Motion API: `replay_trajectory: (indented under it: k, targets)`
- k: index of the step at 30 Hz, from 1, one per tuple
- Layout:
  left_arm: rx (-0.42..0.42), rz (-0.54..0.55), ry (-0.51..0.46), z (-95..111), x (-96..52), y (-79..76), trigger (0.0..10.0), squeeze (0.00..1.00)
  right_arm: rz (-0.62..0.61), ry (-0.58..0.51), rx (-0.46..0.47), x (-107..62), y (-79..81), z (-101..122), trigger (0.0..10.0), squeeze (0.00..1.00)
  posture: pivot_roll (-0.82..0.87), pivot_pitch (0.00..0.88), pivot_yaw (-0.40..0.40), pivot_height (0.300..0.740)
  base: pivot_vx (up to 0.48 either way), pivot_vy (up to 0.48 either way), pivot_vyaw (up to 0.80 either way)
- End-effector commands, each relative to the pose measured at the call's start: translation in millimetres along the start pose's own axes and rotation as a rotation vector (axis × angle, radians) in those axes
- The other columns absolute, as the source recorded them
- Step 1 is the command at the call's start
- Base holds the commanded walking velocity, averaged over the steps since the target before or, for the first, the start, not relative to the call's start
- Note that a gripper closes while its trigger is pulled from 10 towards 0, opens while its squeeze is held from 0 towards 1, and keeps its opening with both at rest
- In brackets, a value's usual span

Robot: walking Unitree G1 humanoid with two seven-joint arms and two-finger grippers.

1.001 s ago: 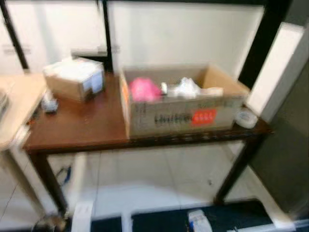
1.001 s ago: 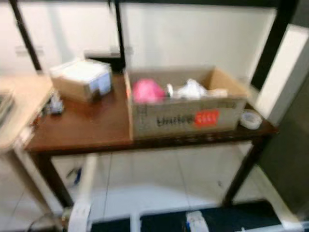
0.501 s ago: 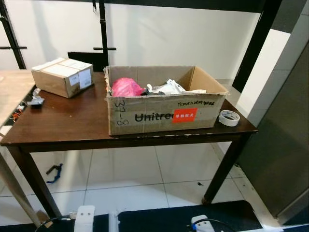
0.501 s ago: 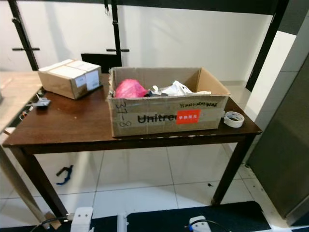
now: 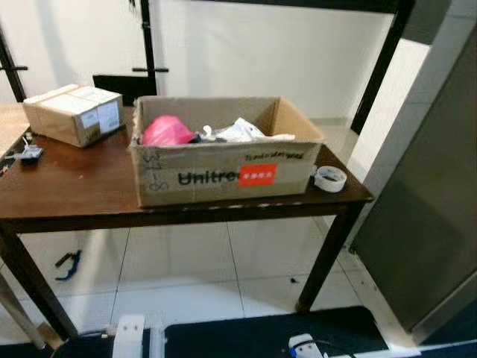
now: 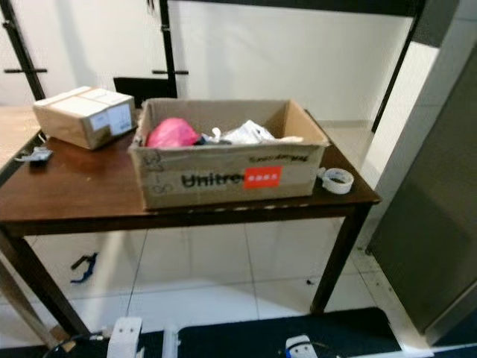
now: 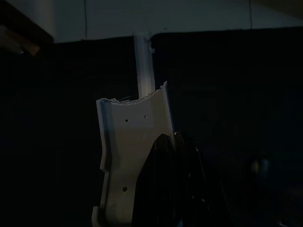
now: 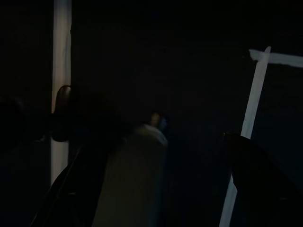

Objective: Picking trash to rubbish bin

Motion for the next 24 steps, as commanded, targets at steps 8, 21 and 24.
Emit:
replay_trajectory:
  k: [8, 21, 24]
  targets:
    - [-0.019, -0.013, 0.04, -8.6, -0.6, -5.1, 10.0, 0.0, -0.023, 0.017, 0.019, -2.1, -9.1, -6.7, 10.0, 0.0, 0.01, 0.081, -0.021, 0.74, 0.0, -0.212, 0.0]
    - [-0.025, -0.015, 0.013, -2.6, 0.1, -5.6, 10.0, 0.0, -0.017, 0.014, 0.024, -1.6, -7.1, -5.5, 10.0, 0.0, 0.01, 0.082, -0.022, 0.74, 0.0, 0.443, 0.0]
    - [-0.018, -0.009, 0.015, -2.7, 0.1, -4.1, 10.0, 0.0, -0.016, 0.014, 0.024, -1.5, -6.4, -5.6, 10.0, 0.0, 0.01, 0.081, -0.022, 0.74, 0.0, 0.0, 0.0]
Point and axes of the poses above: a point about 5 cm out from each wrist's last joint towards the gripper, its own x axis pointing out of the wrist towards the gripper, its own z axis along the axis of the wrist's last joint, y = z × x, the point moved 5 cm from there along x, pointing out of the wrist towards the gripper, and after that the axes turned 15 degrees about x, right-handed, at the moved point
